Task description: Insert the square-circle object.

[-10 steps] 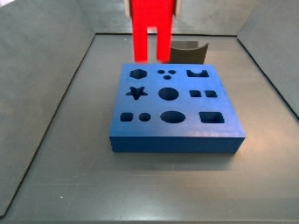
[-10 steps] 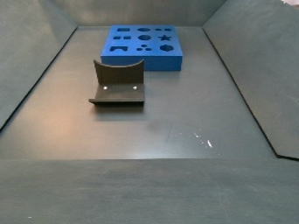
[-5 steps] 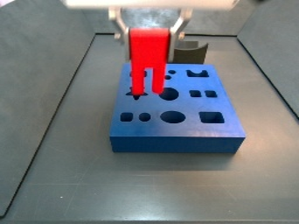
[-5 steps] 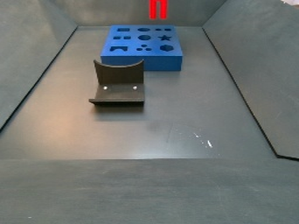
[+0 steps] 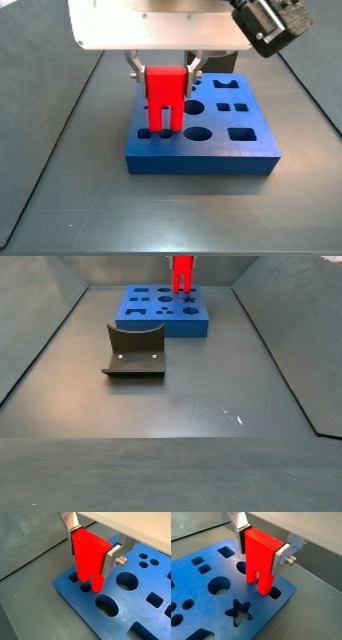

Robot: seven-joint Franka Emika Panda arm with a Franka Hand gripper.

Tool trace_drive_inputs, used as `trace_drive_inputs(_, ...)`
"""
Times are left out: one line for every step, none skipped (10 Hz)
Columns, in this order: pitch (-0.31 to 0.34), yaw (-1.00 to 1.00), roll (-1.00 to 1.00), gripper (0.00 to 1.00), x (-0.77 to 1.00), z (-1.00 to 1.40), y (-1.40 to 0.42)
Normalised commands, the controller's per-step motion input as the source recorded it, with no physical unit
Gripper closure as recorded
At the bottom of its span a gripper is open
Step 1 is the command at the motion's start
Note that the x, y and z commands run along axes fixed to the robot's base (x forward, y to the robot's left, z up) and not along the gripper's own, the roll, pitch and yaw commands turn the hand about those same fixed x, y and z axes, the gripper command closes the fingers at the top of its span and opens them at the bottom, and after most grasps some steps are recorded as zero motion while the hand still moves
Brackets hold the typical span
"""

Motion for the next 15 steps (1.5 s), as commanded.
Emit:
trace_drive_inputs(-0.03, 0.05, 0.13, 1.0, -0.15, 0.0, -0.18)
trace_drive_inputs(-0.09, 0.06, 0.2, 1.0, -0.23, 0.0, -0.29)
trace_drive_inputs(-0.043, 0.03, 0.23, 1.0, -0.23, -0.16, -0.22)
trace_drive_inputs(-0.019, 0.08, 0.3, 1.0, -0.24, -0.25, -0.17)
trace_drive_inputs(0.0, 0.07, 0.29, 1.0, -0.13, -0.28, -0.06)
trace_drive_inputs(0.084, 0.0, 0.19, 1.0, 0.0, -0.34, 0.0)
trace_drive_inputs(0.159, -0.08, 0.19, 1.0, 0.07, -0.39, 0.03)
trace_drive_inputs(0.173, -0.16, 0.17, 1.0, 0.11, -0.5, 0.02)
trace_drive_inputs(0.121, -0.25, 0.05, 1.0, 0.06, -0.79, 0.0)
trace_drive_inputs(0.107, -0.28, 0.04, 1.0, 0.02, -0.87, 0.0)
trace_drive_inputs(0.03, -0.24, 0.0, 1.0, 0.0, -1.0, 0.0)
trace_drive_inputs(0.0, -0.23, 0.0, 1.0, 0.0, -1.0, -0.02)
trace_drive_inputs(0.0, -0.18, 0.0, 1.0, 0.0, -1.0, -0.07)
trace_drive_inputs(0.0, -0.1, 0.0, 1.0, 0.01, -1.0, -0.11)
trace_drive_inputs(-0.011, -0.06, 0.0, 1.0, 0.07, -1.0, -0.12)
